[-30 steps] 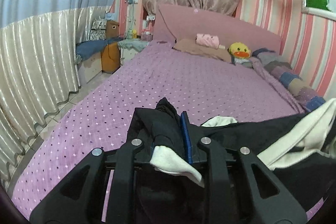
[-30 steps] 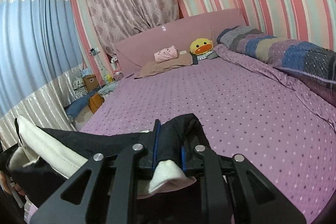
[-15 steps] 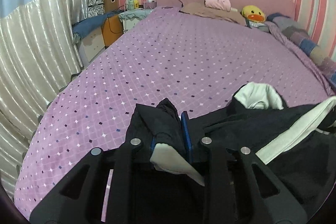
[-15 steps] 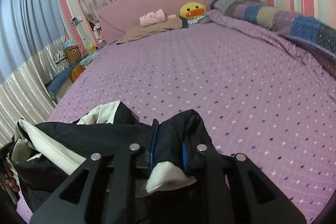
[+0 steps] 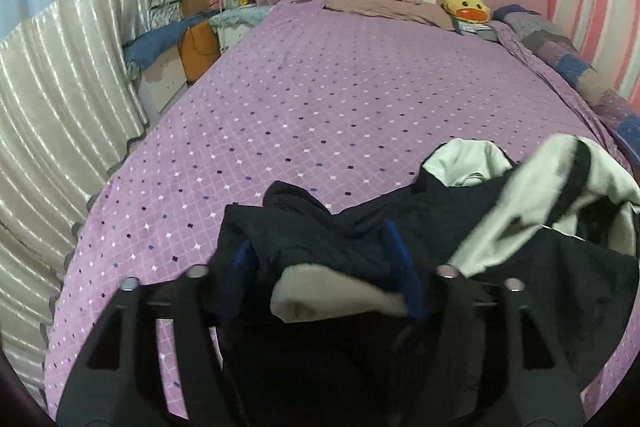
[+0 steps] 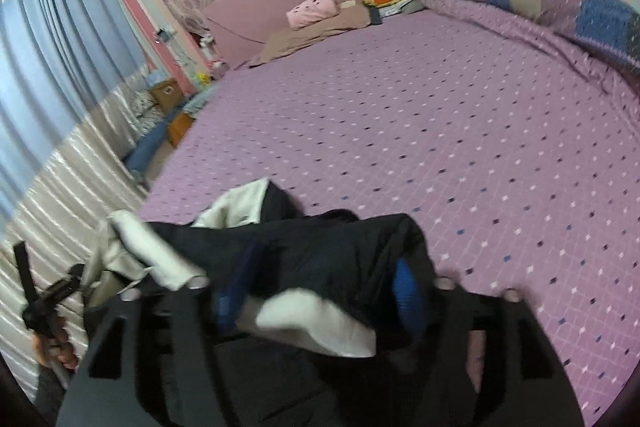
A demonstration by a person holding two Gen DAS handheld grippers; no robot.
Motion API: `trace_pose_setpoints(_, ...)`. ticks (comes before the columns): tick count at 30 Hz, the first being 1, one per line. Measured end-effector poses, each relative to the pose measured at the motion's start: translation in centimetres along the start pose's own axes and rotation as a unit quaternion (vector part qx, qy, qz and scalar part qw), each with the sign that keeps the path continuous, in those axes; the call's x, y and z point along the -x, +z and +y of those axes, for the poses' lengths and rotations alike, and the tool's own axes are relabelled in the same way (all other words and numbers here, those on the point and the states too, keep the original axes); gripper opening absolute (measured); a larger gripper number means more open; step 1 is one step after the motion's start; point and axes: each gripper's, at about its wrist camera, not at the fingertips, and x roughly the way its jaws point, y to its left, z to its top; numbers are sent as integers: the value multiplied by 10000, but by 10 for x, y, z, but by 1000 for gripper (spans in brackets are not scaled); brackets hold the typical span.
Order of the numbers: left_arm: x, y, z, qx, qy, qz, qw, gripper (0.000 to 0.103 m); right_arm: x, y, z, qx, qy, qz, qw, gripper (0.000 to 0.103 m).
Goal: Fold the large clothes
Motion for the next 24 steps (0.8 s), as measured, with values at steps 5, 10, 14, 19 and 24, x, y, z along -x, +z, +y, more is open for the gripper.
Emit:
trace_pose_setpoints(5, 25, 2, -1, -134, 298, -264, 9991, 100, 29, 5, -4, -166, 65, -323, 9993, 91)
trace_pose_setpoints(10, 32, -4, 12, -250, 252, -247, 9991, 100, 36, 0, 1, 441, -748, -432, 9953, 99)
trace_pose_setpoints(14, 0, -17, 14, -184, 16, 151, 9997, 100, -1, -19, 2, 959, -1205, 10, 9881, 100)
trace_pose_setpoints(19, -45, -31, -3, -530, 123, 477, 9974, 85, -38, -27, 16, 1468, -1356, 266, 9795, 99)
trace_pose_setpoints(24, -72, -34, -7, -621, 155, 595, 9962, 61, -66, -31, 22, 1604, -1327, 570, 9764, 49)
